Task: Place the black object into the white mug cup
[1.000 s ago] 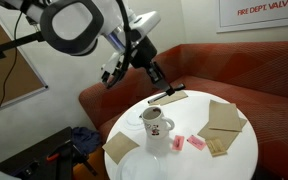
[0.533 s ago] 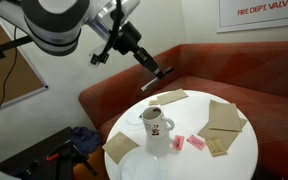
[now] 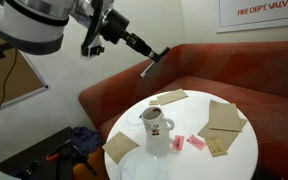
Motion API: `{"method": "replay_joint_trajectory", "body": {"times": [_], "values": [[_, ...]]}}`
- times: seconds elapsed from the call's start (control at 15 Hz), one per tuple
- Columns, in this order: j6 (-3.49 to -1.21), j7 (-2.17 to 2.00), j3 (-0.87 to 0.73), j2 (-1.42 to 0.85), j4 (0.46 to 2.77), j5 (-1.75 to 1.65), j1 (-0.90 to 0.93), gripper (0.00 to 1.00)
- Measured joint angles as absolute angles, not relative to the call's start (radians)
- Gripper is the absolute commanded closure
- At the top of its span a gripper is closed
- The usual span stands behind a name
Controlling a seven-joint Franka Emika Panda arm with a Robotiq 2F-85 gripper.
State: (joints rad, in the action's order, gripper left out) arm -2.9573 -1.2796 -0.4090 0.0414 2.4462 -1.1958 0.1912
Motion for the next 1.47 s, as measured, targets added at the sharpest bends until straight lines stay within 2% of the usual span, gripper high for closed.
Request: {"method": "replay_joint_trajectory", "body": {"times": [0.6,1.0,1.47], "values": [[-2.694,-1.969,-0.294,0.092,2.463,-1.745,0.216,0.97],[-2.510,-2.114,-0.186,0.091,2.532,-1.793,0.207,0.97],[-2.453,-2.177,-0.056,0.074,2.568,-1.794,0.134,0.97]]}}
